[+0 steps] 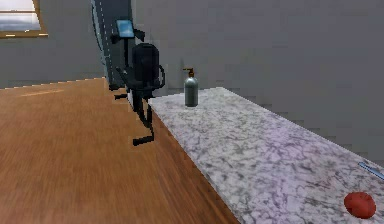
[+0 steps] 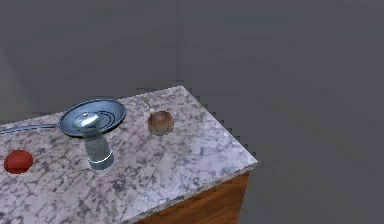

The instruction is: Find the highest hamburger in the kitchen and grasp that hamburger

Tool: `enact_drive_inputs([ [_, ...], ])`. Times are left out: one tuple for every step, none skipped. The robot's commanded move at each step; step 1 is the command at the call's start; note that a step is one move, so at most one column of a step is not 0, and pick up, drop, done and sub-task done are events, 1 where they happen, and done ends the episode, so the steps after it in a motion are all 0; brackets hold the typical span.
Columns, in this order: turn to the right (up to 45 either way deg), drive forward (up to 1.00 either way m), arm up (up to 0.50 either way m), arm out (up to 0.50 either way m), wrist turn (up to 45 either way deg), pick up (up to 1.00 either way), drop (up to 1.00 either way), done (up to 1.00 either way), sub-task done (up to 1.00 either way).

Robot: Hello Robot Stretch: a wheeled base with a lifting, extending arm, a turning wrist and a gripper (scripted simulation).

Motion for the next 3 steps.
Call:
enact_drive_inputs([
  [0.0,0.00,0.38,0.00,0.0,0.00,0.00,0.00,0.00],
  [0.0,0.00,0.00,0.30,0.0,0.00,0.00,0.00,0.00],
  [0.0,0.00,0.00,0.00,45.0,0.00,0.00,0.00,0.00],
])
